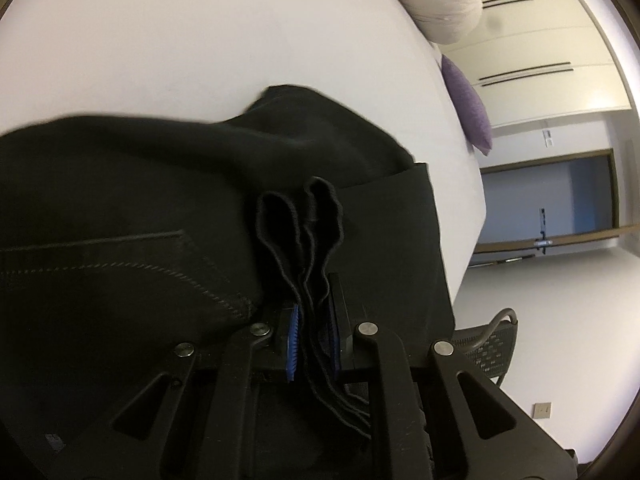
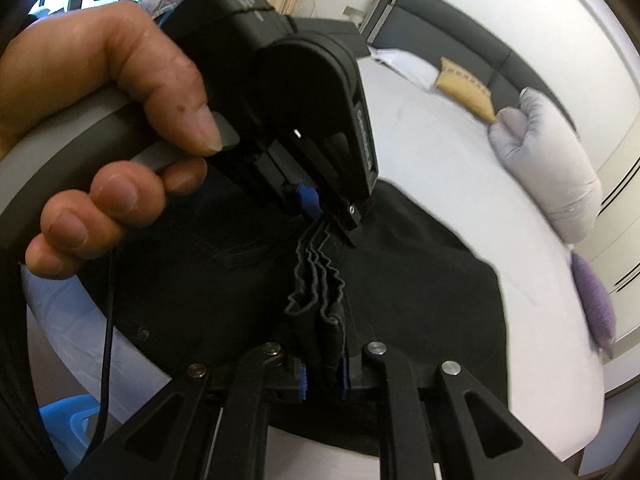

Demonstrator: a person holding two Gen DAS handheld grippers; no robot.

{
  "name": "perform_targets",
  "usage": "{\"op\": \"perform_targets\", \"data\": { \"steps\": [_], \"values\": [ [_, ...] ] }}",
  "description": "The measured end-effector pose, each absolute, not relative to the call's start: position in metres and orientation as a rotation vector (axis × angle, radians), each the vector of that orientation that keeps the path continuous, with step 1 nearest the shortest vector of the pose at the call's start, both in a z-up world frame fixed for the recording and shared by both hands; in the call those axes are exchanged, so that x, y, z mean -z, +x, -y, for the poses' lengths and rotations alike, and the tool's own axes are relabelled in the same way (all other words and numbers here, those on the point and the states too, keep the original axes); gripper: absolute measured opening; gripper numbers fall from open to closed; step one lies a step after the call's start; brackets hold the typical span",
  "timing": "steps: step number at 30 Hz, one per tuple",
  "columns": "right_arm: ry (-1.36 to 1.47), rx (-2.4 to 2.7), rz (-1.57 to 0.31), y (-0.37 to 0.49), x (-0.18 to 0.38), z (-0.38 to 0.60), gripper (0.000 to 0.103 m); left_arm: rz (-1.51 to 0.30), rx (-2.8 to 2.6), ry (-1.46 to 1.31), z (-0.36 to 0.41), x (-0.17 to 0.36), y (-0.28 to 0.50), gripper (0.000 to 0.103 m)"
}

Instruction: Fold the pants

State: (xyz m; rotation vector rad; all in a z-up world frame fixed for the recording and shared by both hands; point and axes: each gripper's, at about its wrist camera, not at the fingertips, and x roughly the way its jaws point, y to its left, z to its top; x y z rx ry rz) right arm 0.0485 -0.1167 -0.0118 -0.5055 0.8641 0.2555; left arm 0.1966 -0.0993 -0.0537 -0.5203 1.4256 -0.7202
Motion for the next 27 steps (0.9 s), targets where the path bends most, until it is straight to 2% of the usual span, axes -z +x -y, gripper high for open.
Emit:
{"op": "perform_targets", "data": {
  "steps": [2,4,6,8,9,13,17,20,23,27],
  "values": [
    [-0.476,-0.286,-0.905,0.049,0.021,0.119,0.024,-1.43,0.705,-0.533,0.094,0.059,0.195,0.011],
    [-0.447,-0.294,-0.95,0.05,0.028,0.124,0.027,-1.442,0.692,-0.551,0.085,0.063,0.195,0.011],
    [-0.385,-0.295,-0.963,0.05,0.024,0.134,0.039,-1.434,0.675,-0.532,0.081,0.058,0.194,0.012],
    [-0.244,-0.338,-0.998,0.049,0.013,0.156,0.066,-1.41,0.637,-0.47,0.077,0.049,0.19,0.012],
    [-0.184,-0.363,-1.007,0.049,0.009,0.165,0.067,-1.389,0.609,-0.428,0.075,0.042,0.187,0.012],
    [0.139,-0.457,-1.035,0.05,-0.015,0.236,0.066,-1.292,0.504,-0.274,0.076,0.013,0.174,0.012],
    [0.386,-0.427,-1.043,0.08,-0.026,0.326,0.05,-1.24,0.584,-0.181,0.107,-0.003,0.15,0.012],
    [0.506,-0.446,-1.025,0.109,-0.024,0.376,0.046,-1.234,0.647,-0.127,0.136,0.003,0.131,0.012],
    [0.643,-0.49,-1.039,0.145,-0.009,0.404,0.045,-1.284,0.646,-0.052,0.158,0.026,0.115,0.012],
    [0.718,-0.542,-1.086,0.187,0.018,0.411,0.045,-1.253,0.663,-0.109,0.153,0.035,0.107,0.012]
  ]
}}
